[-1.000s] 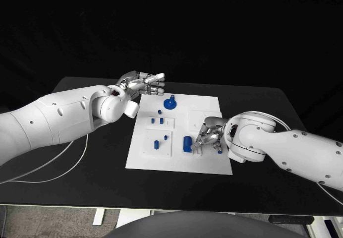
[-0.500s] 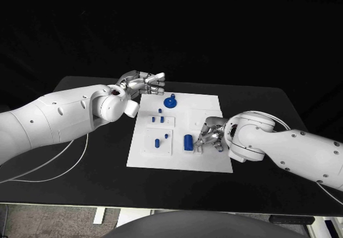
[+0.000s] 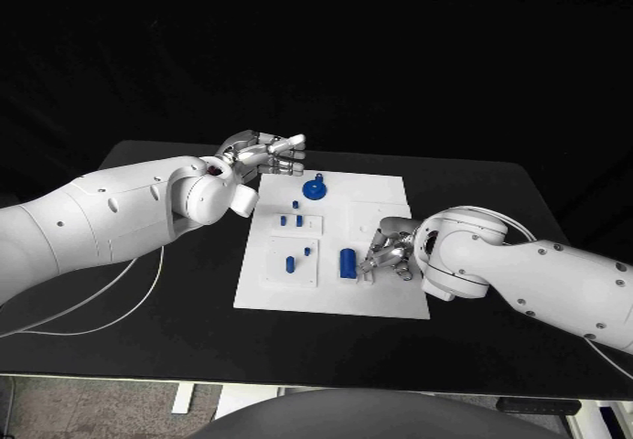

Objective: Assemble the parts on the task board

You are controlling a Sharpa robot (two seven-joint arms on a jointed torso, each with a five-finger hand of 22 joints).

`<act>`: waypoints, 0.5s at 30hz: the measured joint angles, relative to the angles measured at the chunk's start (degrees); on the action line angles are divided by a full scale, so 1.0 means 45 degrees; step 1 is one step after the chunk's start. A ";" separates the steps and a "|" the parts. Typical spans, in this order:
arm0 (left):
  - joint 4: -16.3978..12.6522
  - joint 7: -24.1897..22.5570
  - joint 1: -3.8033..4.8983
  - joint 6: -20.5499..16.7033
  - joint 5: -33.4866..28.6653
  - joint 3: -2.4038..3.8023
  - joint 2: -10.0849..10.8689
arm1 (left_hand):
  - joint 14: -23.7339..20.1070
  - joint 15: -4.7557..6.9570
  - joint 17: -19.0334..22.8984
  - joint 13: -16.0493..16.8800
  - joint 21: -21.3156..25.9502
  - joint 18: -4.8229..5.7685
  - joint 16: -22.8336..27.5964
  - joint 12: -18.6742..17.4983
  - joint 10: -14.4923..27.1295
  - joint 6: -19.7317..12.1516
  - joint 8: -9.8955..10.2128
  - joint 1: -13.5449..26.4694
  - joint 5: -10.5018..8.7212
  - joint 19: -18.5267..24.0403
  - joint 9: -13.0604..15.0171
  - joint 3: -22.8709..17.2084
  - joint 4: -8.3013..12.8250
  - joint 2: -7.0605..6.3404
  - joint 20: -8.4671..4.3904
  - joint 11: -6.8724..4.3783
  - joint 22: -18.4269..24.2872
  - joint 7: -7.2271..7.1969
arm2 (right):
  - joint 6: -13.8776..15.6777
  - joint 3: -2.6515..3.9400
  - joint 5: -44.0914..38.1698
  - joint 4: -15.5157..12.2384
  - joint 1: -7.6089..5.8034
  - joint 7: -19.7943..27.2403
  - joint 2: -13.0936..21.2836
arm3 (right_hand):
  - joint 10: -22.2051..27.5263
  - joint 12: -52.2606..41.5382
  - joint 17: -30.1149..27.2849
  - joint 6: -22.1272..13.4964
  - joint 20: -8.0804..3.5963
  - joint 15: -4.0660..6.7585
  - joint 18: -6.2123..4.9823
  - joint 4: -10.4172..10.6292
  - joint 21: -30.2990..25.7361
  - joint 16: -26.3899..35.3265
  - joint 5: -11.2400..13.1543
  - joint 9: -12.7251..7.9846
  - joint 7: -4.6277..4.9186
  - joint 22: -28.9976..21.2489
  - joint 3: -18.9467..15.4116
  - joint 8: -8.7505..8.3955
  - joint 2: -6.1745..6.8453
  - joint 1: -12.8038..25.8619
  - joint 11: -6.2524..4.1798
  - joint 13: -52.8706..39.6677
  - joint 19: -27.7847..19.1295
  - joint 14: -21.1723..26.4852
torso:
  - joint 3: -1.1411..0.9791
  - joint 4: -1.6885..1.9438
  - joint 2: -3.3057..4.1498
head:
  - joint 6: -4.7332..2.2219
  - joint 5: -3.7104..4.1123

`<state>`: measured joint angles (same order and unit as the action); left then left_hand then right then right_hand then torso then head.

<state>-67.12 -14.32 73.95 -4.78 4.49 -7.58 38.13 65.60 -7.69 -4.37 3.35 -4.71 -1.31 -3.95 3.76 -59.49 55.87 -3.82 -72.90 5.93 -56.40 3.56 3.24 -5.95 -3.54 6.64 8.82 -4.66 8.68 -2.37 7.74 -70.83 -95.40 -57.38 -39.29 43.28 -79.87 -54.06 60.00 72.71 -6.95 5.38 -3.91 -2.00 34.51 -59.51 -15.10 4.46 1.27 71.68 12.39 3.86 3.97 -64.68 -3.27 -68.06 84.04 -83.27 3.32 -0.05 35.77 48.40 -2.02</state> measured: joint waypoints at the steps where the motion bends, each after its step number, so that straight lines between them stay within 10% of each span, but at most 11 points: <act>1: 0.0000 0.0001 0.0000 0.0000 0.0000 0.0000 0.0003 | 0.0000 0.0000 0.0000 0.0000 0.0000 0.0001 0.0000 0.0000 0.0000 0.0000 0.0000 0.0000 0.0000 0.0000 0.0000 0.0000 0.0000 0.0000 0.0000 0.0000 0.0000 0.0000 | -0.0007 0.0000 0.0002 -0.0007 0.0003 0.0006 0.0001 | 0.0000 0.0000 0.0000 0.0003 0.0000 0.0000 0.0001 0.0050 0.0000 0.0000 0.0000 0.0000 0.0003 0.0000 -0.0090 0.0000 0.0047 -0.0031 0.0000 0.0000 0.0000 0.0000 | -0.0001 -0.0001 0.0000 | 0.0000 0.0000; 15: -0.0004 0.0011 0.0000 0.0000 0.0007 -0.0002 0.0020 | 0.0000 0.0000 0.0001 0.0000 0.0000 0.0001 0.0000 0.0000 0.0000 0.0000 0.0000 0.0000 0.0000 0.0000 0.0000 0.0000 0.0000 0.0000 0.0000 0.0000 0.0000 0.0000 | -0.0151 -0.0027 -0.0041 0.0034 0.0076 0.0055 -0.0120 | 0.0001 0.0000 0.0001 0.0088 0.0001 0.0000 0.0000 0.0979 0.0000 0.0000 0.1548 0.0000 0.0091 -0.0013 -0.0583 0.0000 0.0578 -0.0562 0.0001 -0.0037 0.0000 0.0000 | -0.0010 0.0011 0.0009 | 0.0006 -0.0020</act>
<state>-67.13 -14.27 73.95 -4.78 4.52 -7.59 38.22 65.60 -7.70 -4.36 3.35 -4.71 -1.30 -3.95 3.76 -59.49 55.87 -3.82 -72.90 5.93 -56.40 3.56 3.24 -5.95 -3.54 6.64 8.82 -4.66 8.68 -3.05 7.62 -71.01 -95.24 -57.03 -39.05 42.74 -79.86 -54.06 60.00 73.10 -6.95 5.38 -3.92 2.40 34.51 -59.51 -8.14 4.46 1.68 71.62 9.77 3.86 6.57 -67.21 -3.26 -68.22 84.03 -83.26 3.28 0.00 35.81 48.43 -2.11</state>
